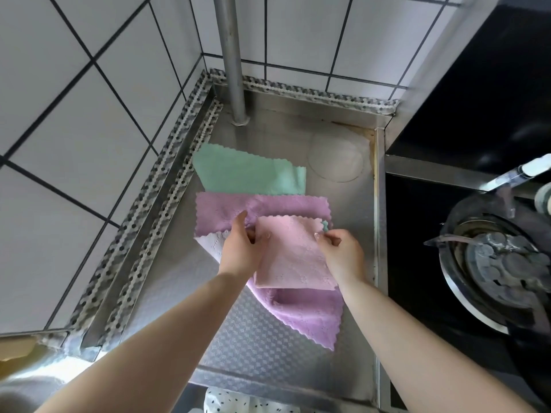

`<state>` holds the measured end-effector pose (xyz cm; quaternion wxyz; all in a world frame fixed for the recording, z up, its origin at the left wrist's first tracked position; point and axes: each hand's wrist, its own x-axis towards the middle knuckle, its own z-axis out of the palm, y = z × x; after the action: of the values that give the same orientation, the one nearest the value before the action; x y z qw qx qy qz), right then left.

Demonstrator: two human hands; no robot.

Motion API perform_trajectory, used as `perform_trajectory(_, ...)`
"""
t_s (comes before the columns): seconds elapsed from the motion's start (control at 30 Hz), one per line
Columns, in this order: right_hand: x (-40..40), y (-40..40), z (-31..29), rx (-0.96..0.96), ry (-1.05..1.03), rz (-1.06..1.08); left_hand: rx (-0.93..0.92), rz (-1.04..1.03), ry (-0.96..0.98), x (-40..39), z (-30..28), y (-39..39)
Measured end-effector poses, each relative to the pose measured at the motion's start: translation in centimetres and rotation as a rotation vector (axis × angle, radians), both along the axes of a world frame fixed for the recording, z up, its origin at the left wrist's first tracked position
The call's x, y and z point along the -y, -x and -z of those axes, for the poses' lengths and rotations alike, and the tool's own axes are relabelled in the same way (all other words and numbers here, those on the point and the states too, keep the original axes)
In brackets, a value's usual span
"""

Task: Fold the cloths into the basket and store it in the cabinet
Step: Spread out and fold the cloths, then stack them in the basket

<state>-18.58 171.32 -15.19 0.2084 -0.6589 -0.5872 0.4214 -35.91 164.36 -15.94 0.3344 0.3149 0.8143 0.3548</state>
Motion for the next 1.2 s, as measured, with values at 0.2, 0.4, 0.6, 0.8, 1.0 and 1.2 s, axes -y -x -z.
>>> perform_trajectory(0.2, -0.5, 0.2, 0.3, 0.013, 0.02, 0.079, 0.011, 0.003, -0.005, 0.0, -0.1, 0.0)
perform_trajectory(0.4, -0.8, 0.2, 0.2, 0.052, 0.014, 0.065, 0.046, 0.002, 0.003, 0.1, -0.7, -0.2)
perform_trajectory(0.6, 0.6, -0.8, -1.2, 0.153, -0.301, -0.103, -0.434, 0.214, -0.157, 2.3, -2.6, -1.3)
perform_trajectory(0.8, 3.1, 1.9, -0.1, 0.434, -0.6, -0.643, -0.796, 0.615, -0.053, 1.7, -1.4, -3.5)
perform_trajectory(1.0, 3.0, 0.9, 2.1, 0.604, -0.468, -0.73, -0.787, 0.632, 0.116, 2.3, 0.5, -1.9)
perform_trajectory(1.2, 2.3, 0.2, 2.1, 0.669, -0.332, -0.729, -0.722, 0.61, 0.153, 2.1, 0.3, -1.8)
